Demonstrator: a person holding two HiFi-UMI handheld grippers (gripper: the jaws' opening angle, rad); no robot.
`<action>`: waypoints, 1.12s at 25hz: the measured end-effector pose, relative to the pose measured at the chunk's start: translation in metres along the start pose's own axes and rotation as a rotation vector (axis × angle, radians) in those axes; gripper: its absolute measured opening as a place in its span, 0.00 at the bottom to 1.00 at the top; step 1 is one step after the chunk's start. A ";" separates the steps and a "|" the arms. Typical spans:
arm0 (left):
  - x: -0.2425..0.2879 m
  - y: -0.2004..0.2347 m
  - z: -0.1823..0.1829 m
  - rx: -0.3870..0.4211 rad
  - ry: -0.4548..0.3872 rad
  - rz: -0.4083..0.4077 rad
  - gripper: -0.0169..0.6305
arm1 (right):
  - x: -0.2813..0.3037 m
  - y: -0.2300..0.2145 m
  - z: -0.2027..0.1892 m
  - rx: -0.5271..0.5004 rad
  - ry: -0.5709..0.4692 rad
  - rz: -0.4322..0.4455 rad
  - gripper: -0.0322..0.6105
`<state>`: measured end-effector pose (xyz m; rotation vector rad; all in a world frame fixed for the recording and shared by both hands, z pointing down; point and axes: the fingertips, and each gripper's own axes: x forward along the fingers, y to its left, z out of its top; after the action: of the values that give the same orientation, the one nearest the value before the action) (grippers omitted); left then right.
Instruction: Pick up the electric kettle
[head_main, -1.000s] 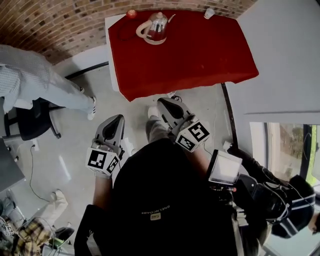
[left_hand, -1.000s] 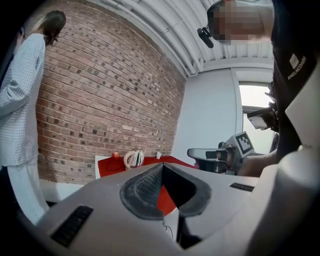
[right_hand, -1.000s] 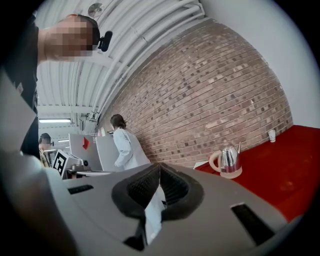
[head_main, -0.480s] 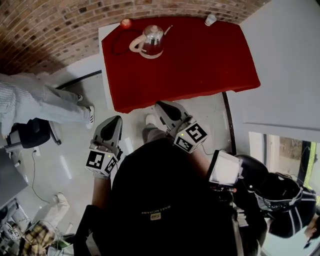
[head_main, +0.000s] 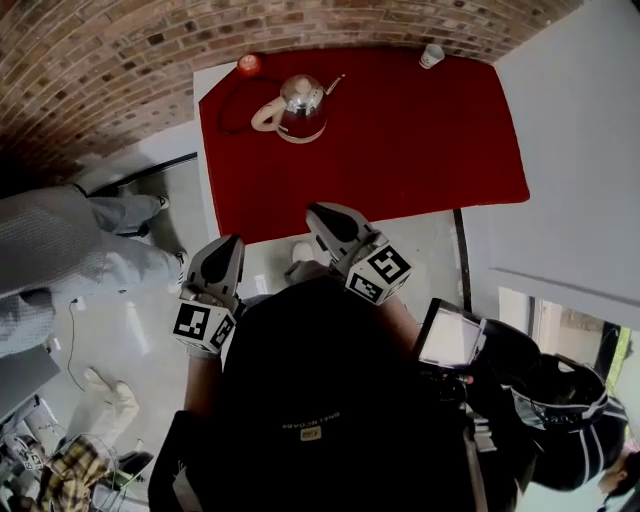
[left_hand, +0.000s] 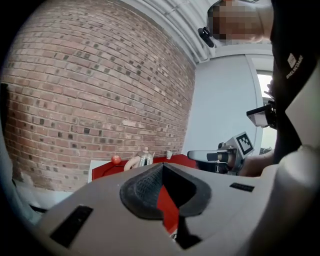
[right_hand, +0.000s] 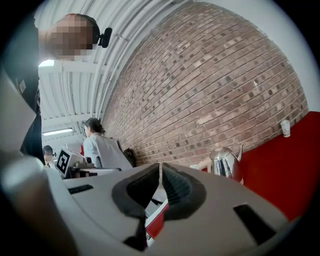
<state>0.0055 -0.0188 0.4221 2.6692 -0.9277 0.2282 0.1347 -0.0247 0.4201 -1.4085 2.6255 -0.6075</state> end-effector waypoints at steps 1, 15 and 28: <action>0.005 0.002 0.002 0.003 0.004 0.006 0.04 | 0.004 -0.006 0.002 0.003 0.003 0.003 0.07; 0.029 0.032 0.017 -0.017 0.013 0.054 0.04 | 0.061 -0.052 -0.009 0.061 0.056 0.006 0.21; 0.023 0.075 0.025 -0.002 0.019 0.078 0.04 | 0.120 -0.084 -0.032 0.046 0.087 -0.058 0.41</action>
<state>-0.0223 -0.0968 0.4218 2.6268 -1.0271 0.2691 0.1231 -0.1549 0.4944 -1.4813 2.6259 -0.7480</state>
